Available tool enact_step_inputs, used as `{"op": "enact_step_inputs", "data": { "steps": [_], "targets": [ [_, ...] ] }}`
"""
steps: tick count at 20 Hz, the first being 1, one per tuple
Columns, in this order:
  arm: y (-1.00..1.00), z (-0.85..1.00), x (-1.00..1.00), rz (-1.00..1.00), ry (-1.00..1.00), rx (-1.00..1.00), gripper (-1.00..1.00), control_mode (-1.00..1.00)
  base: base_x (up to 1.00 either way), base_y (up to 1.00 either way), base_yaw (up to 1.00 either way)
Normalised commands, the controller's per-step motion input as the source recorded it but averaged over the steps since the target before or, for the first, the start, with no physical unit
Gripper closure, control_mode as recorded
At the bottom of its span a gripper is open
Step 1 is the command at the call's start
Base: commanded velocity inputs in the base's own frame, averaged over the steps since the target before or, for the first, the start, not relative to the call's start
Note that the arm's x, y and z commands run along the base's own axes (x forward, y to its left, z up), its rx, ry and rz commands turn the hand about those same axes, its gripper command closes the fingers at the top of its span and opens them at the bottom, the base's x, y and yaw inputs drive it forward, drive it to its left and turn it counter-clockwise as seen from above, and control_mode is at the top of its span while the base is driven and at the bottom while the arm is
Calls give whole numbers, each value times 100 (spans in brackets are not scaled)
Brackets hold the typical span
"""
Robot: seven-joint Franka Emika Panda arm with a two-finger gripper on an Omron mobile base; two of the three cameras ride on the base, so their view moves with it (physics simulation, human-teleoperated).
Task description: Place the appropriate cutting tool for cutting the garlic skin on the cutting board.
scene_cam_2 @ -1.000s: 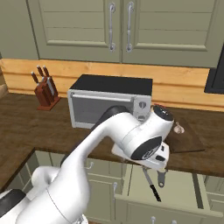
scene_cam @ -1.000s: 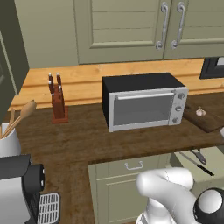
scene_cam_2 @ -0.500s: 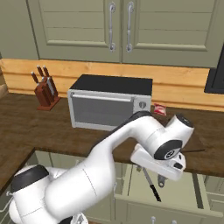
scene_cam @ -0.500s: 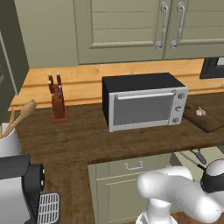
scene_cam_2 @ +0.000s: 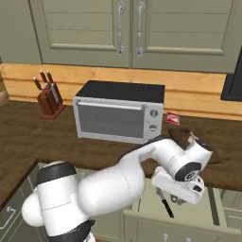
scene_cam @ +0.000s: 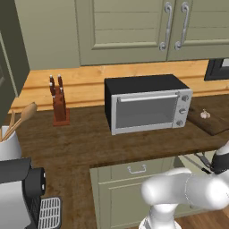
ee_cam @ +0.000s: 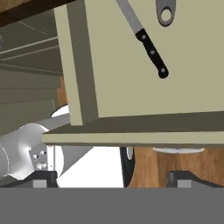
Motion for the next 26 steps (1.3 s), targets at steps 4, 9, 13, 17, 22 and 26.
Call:
{"op": "enact_step_inputs", "data": {
  "steps": [4,9,13,17,22,26],
  "targets": [
    [-17,-57,36,3,0,0,-100,-100,0,0,0],
    [-20,-47,31,5,4,0,-100,-100,0,0,0],
    [-19,-69,6,9,0,0,-100,-100,0,0,0],
    [-4,-72,0,10,0,0,-100,-100,0,0,0],
    [0,-60,-2,9,3,0,-100,-100,0,0,0],
    [0,-27,-30,8,10,0,-100,-100,0,0,0]
  ]
}}
